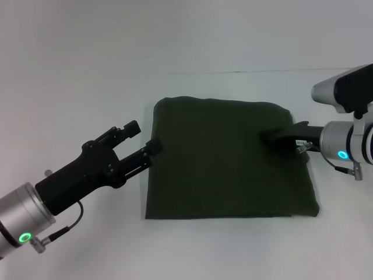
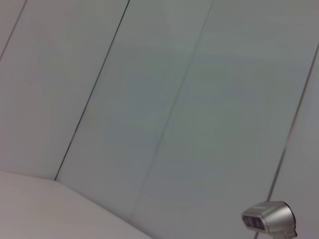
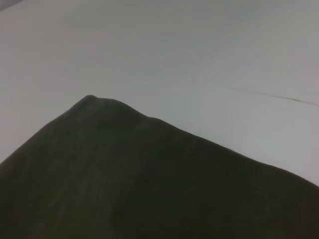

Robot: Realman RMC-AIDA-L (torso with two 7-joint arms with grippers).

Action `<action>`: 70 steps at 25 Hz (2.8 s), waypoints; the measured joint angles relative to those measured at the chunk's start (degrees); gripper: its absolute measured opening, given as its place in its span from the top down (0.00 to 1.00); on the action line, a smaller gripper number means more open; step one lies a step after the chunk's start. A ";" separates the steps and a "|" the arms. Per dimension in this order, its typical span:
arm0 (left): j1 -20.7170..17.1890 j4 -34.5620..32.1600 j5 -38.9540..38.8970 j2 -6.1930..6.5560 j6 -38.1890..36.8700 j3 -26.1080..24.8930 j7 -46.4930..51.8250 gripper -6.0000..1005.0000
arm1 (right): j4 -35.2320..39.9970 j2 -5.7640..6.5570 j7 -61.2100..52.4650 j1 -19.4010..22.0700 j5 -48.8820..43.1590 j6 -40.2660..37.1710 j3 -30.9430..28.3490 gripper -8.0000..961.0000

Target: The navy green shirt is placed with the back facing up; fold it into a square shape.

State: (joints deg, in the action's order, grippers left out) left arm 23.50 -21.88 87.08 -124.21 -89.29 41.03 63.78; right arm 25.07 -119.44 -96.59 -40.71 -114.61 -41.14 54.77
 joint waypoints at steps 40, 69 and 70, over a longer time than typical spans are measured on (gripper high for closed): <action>0.50 0.17 -0.42 0.20 0.95 -0.44 0.19 0.21 | 9.83 -0.35 2.17 3.18 9.58 -1.02 4.81 0.92; -2.40 -1.78 3.12 0.69 -14.95 1.10 -4.69 0.21 | 10.58 0.74 22.96 21.05 15.76 -60.68 -16.19 0.22; -2.52 -2.06 3.16 0.70 -15.78 1.06 -5.51 0.21 | 10.41 0.73 23.44 21.28 15.76 -61.81 -16.29 0.18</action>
State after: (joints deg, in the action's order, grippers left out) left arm 20.97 -23.93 90.24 -123.50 -105.07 42.08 58.27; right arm 35.48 -118.71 -73.15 -19.42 -98.85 -102.94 38.48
